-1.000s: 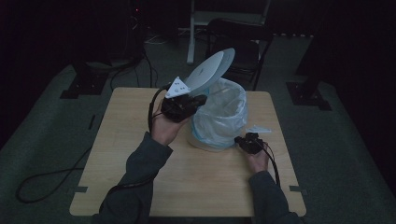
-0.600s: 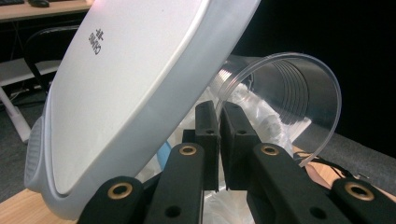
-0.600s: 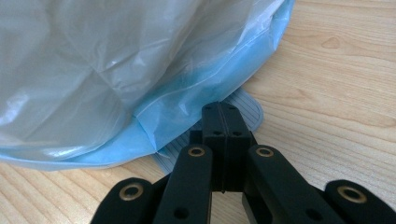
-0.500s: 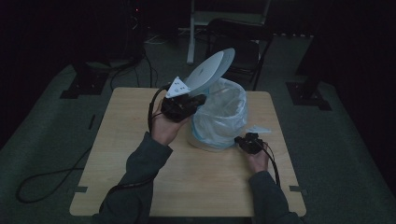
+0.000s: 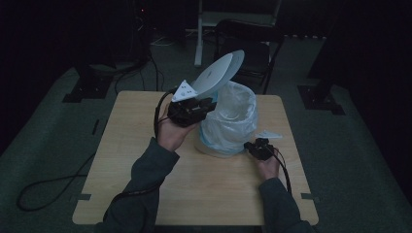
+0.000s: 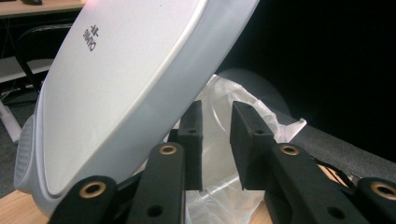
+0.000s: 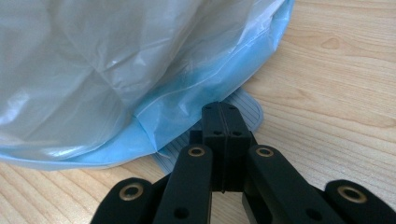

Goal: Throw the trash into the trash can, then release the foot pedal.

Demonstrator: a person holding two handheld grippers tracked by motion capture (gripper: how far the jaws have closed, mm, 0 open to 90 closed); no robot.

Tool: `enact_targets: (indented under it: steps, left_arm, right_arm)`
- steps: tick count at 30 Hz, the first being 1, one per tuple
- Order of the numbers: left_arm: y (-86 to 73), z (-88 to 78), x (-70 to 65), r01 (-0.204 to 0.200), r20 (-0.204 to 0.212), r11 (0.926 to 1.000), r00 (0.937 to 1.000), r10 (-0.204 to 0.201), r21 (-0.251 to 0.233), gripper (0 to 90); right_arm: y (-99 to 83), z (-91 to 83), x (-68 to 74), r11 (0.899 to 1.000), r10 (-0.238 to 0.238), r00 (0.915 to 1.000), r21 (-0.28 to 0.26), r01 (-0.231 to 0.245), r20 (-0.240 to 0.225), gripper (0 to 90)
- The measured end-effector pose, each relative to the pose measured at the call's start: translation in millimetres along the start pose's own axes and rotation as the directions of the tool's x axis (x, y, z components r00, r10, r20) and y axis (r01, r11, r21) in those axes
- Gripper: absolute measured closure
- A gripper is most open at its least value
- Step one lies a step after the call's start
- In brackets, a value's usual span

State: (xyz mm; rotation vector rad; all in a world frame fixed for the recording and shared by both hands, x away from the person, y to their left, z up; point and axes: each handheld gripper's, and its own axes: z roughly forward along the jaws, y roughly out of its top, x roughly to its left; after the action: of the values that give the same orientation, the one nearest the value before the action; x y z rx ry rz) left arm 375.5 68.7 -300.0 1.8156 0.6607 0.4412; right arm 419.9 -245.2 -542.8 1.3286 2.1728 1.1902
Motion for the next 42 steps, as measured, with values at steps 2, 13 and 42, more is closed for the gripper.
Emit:
enact_targets:
  steps: [2, 13, 42]
  left_arm:
    - [-0.4, -0.9, -0.2, -0.001, 0.002, 1.0, 1.0, 0.001, 0.0, 73.2]
    - [-8.8, -15.3, 0.5, 0.003, 0.008, 0.9999, 1.0, -0.003, -0.011, 70.8]
    - [-76.5, -49.3, 28.0, 0.105, -0.065, 0.9944, 0.9925, -0.104, 0.013, 66.9]
  right_arm:
    - [0.0, 0.0, 0.0, 1.0, 0.0, 1.0, 0.0, 0.0, 0.0, 90.0]
    - [-0.1, 0.1, -0.1, 1.0, 0.002, 1.0, -0.001, -0.002, -0.001, 90.0]
    - [0.0, 0.0, -0.5, 1.0, 0.0, 1.0, 0.001, 0.0, -0.004, 90.0]
